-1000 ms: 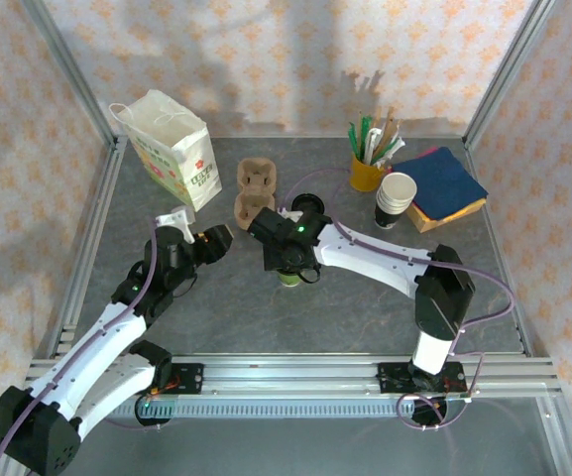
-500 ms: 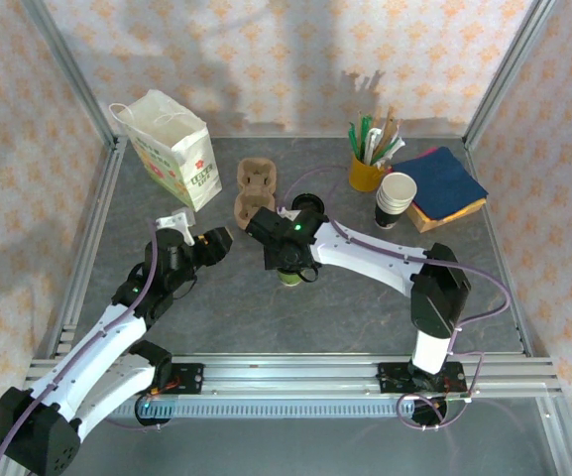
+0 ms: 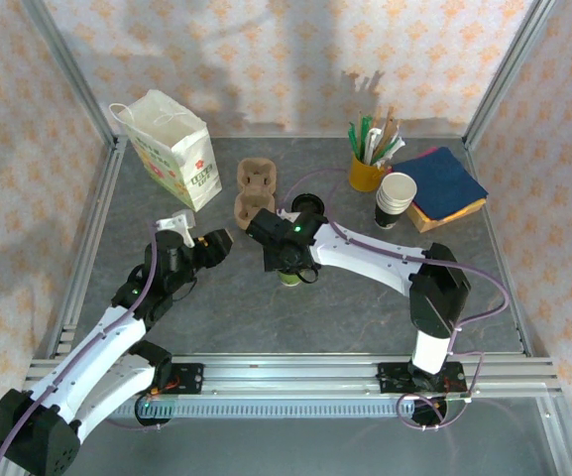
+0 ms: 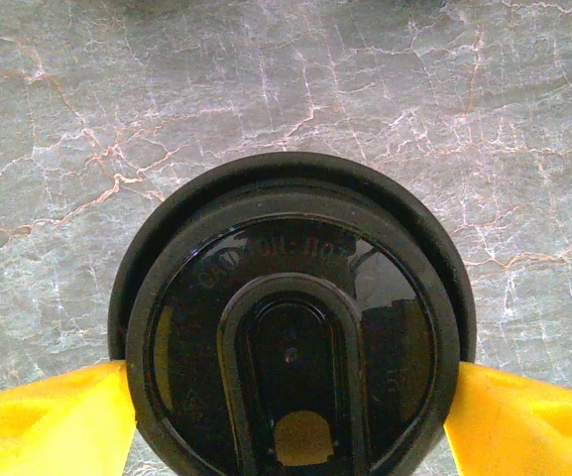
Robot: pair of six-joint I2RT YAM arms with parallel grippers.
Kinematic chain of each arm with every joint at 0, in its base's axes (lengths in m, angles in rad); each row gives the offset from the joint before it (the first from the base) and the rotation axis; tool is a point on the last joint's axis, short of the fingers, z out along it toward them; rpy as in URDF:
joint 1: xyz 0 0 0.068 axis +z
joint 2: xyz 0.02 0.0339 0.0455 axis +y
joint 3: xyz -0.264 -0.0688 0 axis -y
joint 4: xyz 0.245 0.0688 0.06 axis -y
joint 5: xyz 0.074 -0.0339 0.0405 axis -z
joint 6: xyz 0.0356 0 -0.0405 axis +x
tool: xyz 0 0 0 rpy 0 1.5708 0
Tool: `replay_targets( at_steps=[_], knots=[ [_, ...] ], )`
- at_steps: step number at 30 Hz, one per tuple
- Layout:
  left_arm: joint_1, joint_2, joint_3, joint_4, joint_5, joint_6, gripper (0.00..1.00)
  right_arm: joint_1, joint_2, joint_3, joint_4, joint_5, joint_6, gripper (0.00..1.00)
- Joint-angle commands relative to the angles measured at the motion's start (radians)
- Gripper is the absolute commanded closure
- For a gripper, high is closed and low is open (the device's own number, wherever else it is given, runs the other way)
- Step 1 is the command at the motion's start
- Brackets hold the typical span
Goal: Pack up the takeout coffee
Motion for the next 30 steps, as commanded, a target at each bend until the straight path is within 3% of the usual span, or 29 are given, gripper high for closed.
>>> replay_targets(
  at_steps=[1, 15, 30],
  knots=[
    [0.008, -0.015, -0.017, 0.010, 0.018, 0.006, 0.37, -0.010, 0.042, -0.021, -0.014, -0.021, -0.010, 0.20],
    [0.013, 0.019, 0.011, 0.005, 0.024, 0.015, 0.37, -0.070, -0.026, -0.049, -0.026, 0.055, -0.059, 0.26],
    [0.024, 0.037, 0.022, 0.020, 0.054, -0.017, 0.37, -0.285, -0.247, -0.295, 0.029, 0.106, -0.086, 0.26]
  ],
)
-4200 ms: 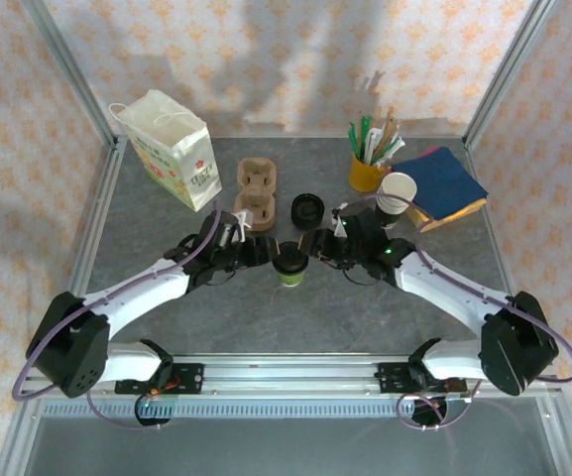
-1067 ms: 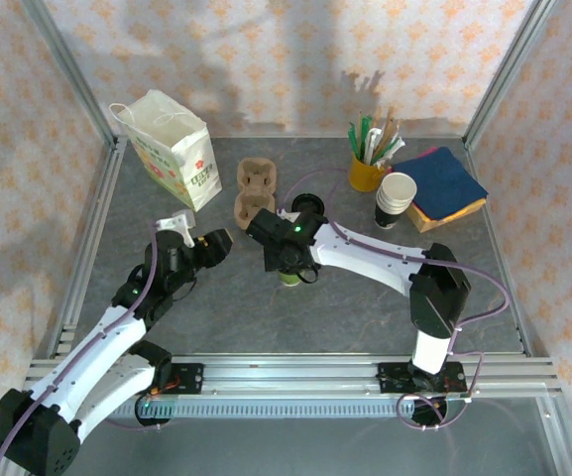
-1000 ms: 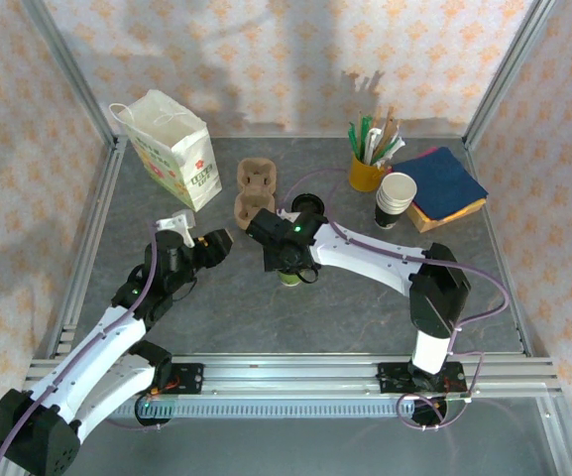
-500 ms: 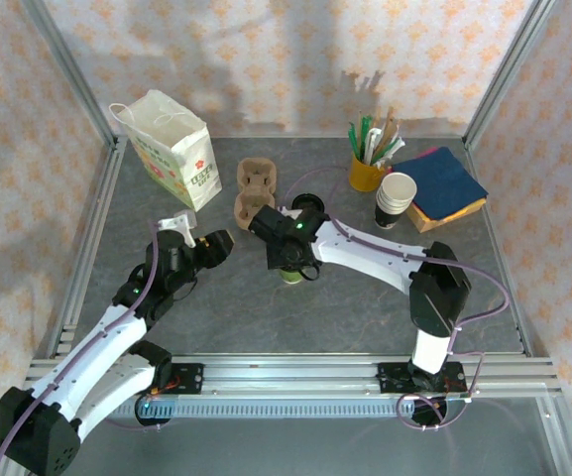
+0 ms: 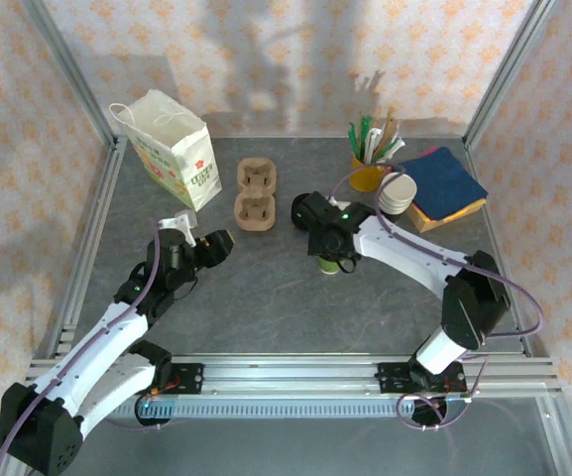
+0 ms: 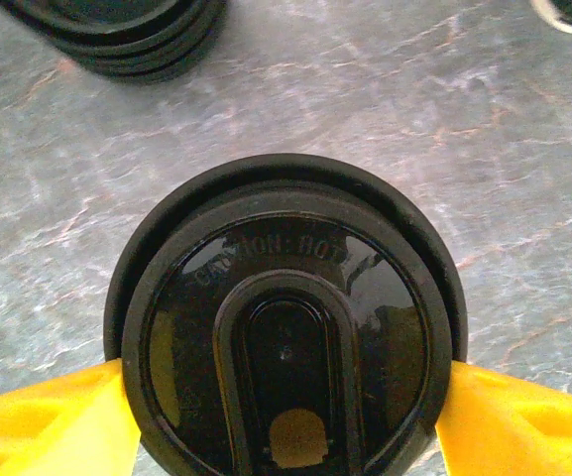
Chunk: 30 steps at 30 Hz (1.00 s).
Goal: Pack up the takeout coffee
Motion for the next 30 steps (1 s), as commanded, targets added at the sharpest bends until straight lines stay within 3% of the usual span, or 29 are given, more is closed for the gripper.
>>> replay_targets(
  at_steps=[1, 12, 30],
  knots=[
    [0.006, 0.000, 0.021, 0.019, 0.015, -0.013, 0.37, -0.050, -0.050, -0.064, -0.023, 0.069, -0.021, 0.26],
    [0.006, -0.011, 0.016, 0.010, 0.016, -0.019, 0.37, -0.264, -0.160, -0.216, 0.039, 0.077, -0.063, 0.26],
    [0.007, -0.030, 0.012, 0.002, 0.018, -0.030, 0.37, -0.567, -0.206, -0.253, 0.111, 0.082, -0.175, 0.26]
  ],
)
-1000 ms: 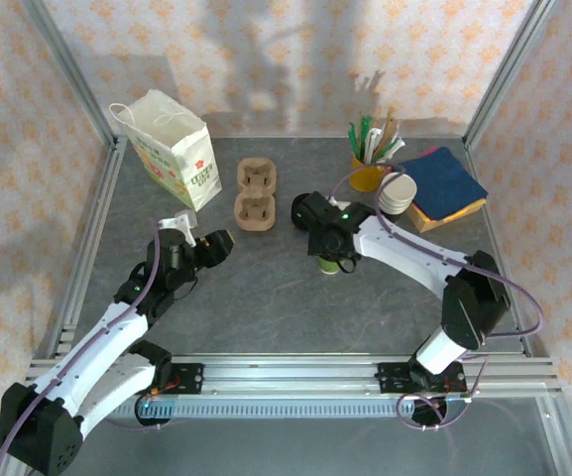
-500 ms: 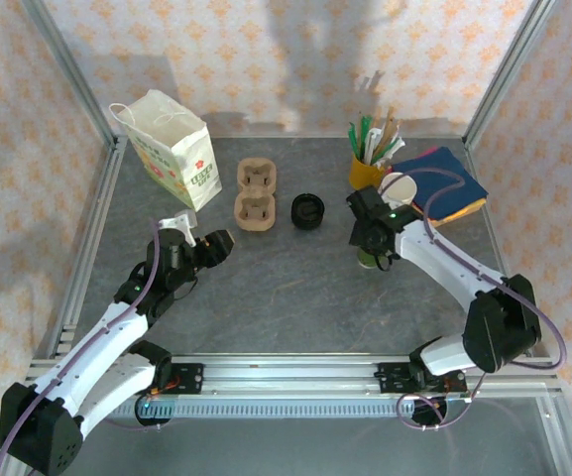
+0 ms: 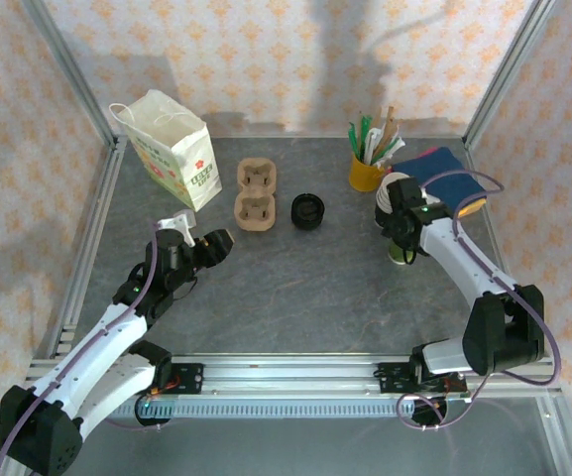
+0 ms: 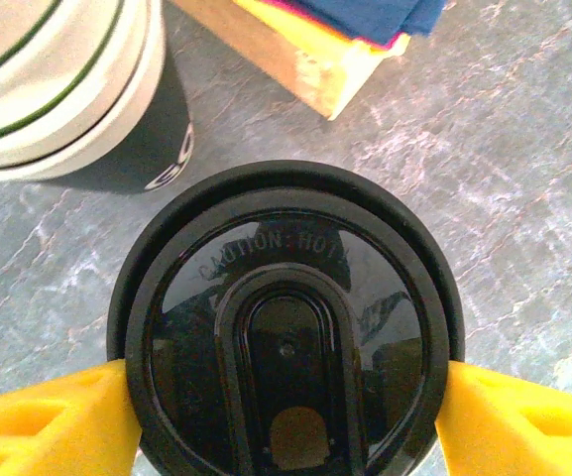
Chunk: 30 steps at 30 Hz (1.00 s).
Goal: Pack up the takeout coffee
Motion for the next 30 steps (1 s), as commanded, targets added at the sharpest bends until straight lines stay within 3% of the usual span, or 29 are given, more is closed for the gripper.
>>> replay_targets(
  at_steps=[1, 12, 30],
  knots=[
    [0.007, -0.016, 0.012, 0.002, 0.013, -0.005, 0.37, -0.043, -0.003, -0.026, -0.016, 0.044, -0.041, 0.26],
    [0.007, -0.011, 0.006, -0.001, 0.010, 0.002, 0.36, -0.129, 0.007, -0.009, 0.017, 0.052, -0.073, 0.25],
    [0.007, -0.016, 0.006, -0.013, 0.006, 0.006, 0.36, -0.142, 0.002, 0.038, -0.018, 0.019, -0.071, 0.13]
  ],
)
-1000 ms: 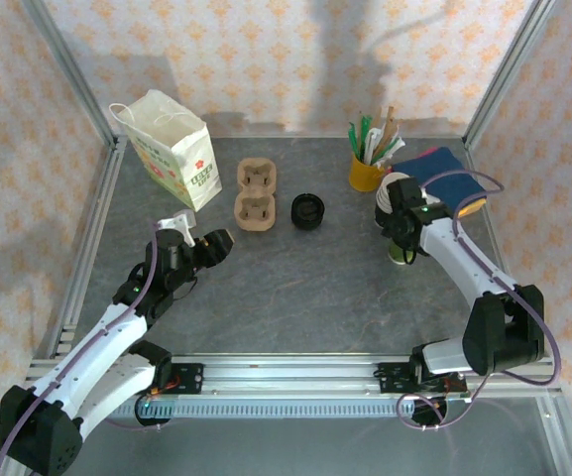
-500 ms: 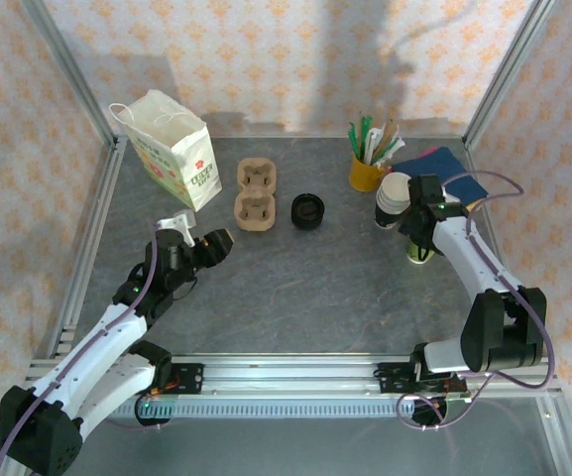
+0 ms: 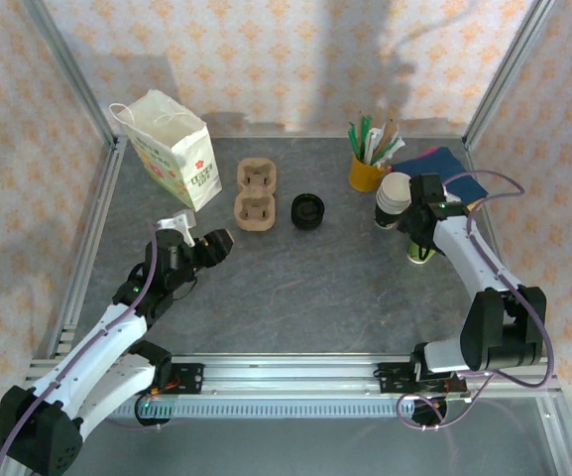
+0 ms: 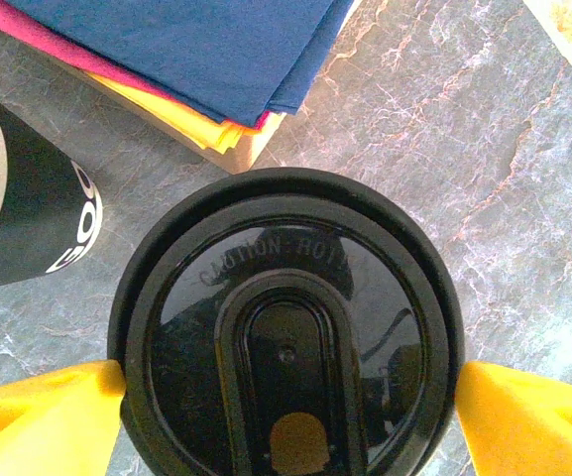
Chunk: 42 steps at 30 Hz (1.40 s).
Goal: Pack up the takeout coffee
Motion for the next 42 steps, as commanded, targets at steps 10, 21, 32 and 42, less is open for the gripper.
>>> replay_targets(
  at_steps=[10, 21, 32, 42],
  knots=[
    [0.006, -0.013, 0.017, -0.016, 0.010, 0.005, 0.36, -0.016, -0.030, 0.093, -0.086, 0.021, -0.010, 0.12],
    [0.006, 0.012, 0.069, -0.037, -0.002, 0.007, 0.35, -0.016, -0.168, 0.204, -0.099, -0.243, -0.037, 0.15],
    [0.006, 0.115, 0.178, -0.102, -0.060, 0.020, 0.34, 0.002, -0.365, 0.067, 0.118, -0.771, 0.056, 0.20],
    [0.008, 0.309, 0.278, -0.080, -0.074, -0.057, 0.32, 0.158, -0.421, -0.151, 0.396, -0.870, 0.185, 0.20]
  ],
)
